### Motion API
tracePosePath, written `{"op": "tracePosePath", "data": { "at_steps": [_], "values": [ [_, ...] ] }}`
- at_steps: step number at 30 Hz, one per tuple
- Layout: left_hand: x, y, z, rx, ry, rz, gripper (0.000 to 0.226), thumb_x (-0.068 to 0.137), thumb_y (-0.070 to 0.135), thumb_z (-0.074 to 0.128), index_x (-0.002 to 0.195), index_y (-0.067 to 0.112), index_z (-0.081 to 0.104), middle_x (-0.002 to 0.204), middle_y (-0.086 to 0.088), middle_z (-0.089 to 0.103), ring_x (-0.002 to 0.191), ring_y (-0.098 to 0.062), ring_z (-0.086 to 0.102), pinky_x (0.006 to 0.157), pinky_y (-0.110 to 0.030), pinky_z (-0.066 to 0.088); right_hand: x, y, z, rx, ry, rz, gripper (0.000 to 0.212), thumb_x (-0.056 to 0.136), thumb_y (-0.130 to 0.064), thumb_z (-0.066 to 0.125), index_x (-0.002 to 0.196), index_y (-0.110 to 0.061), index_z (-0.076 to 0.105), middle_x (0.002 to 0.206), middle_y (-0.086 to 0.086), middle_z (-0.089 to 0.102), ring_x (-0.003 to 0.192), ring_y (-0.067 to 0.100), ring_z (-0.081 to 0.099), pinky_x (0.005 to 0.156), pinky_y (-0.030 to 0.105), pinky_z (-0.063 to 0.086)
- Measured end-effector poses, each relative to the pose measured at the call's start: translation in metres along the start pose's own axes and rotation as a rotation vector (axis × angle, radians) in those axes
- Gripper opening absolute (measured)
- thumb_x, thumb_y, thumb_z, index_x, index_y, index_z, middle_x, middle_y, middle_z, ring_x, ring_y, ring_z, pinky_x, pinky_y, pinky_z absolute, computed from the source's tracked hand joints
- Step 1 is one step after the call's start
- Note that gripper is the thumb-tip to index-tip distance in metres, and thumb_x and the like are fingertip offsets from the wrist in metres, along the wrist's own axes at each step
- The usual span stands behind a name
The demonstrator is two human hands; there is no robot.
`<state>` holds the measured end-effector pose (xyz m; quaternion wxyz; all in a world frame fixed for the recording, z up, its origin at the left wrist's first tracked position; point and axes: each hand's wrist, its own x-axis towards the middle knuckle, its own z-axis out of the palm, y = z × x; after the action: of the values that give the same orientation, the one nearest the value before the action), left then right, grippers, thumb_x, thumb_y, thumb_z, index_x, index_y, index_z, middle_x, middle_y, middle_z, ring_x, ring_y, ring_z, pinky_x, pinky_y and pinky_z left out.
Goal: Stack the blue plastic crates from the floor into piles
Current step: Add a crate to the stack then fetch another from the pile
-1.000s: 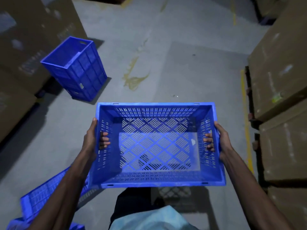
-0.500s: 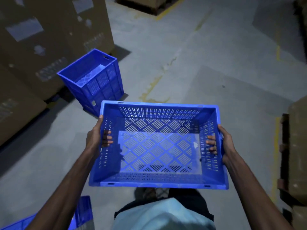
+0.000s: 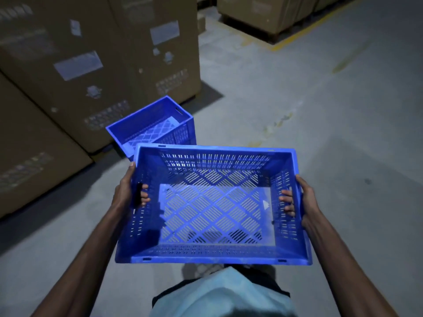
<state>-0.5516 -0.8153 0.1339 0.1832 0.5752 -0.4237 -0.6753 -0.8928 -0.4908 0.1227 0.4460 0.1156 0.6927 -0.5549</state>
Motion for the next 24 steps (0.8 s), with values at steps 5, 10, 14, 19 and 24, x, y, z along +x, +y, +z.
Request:
{"op": "tracePosePath", "data": {
  "at_steps": [5,10,14,19,24],
  "values": [
    [0.065,0.066,0.025,-0.035,0.09,0.018,0.098,0.046,0.102,0.057,0.078,0.009,0.057,0.052,-0.006,0.048,0.041,-0.023,0.048,0.043,-0.025,0.039,0.097,-0.119,0.054,-0.123,-0.082,-0.01,0.07,0.086,-0.076,0.046,0.084,-0.008,0.061,0.055,0.005,0.064,0.027,0.016,0.045,0.031,0.016,0.028],
    [0.128,0.106,0.016,-0.084,0.226,0.038,0.1,0.041,0.1,0.064,0.081,0.009,0.061,0.057,-0.008,0.054,0.046,-0.024,0.054,0.043,-0.027,0.045,0.178,-0.215,0.145,-0.236,-0.191,-0.046,0.066,0.086,-0.074,0.048,0.082,-0.009,0.061,0.053,0.002,0.064,0.027,0.016,0.046,0.032,0.014,0.03],
    [0.195,0.132,-0.002,-0.097,0.316,0.02,0.099,0.044,0.099,0.065,0.084,0.008,0.063,0.063,-0.012,0.061,0.052,-0.025,0.061,0.05,-0.031,0.05,0.242,-0.265,0.236,-0.339,-0.26,-0.033,0.061,0.084,-0.071,0.055,0.076,-0.011,0.059,0.053,0.002,0.06,0.029,0.017,0.042,0.032,0.017,0.029],
    [0.286,0.171,-0.036,-0.207,0.369,-0.035,0.087,0.065,0.092,0.055,0.085,0.008,0.06,0.06,-0.009,0.058,0.047,-0.021,0.058,0.049,-0.028,0.047,0.324,-0.31,0.357,-0.422,-0.299,-0.013,0.061,0.08,-0.073,0.057,0.077,-0.012,0.058,0.055,0.002,0.054,0.032,0.017,0.037,0.034,0.017,0.028],
    [0.356,0.203,-0.074,-0.241,0.503,-0.072,0.098,0.051,0.098,0.062,0.084,0.006,0.061,0.061,-0.011,0.058,0.047,-0.023,0.056,0.048,-0.027,0.048,0.366,-0.352,0.473,-0.47,-0.356,0.036,0.058,0.087,-0.066,0.056,0.079,-0.009,0.055,0.059,0.005,0.048,0.032,0.015,0.037,0.034,0.016,0.029]
  ]
}}
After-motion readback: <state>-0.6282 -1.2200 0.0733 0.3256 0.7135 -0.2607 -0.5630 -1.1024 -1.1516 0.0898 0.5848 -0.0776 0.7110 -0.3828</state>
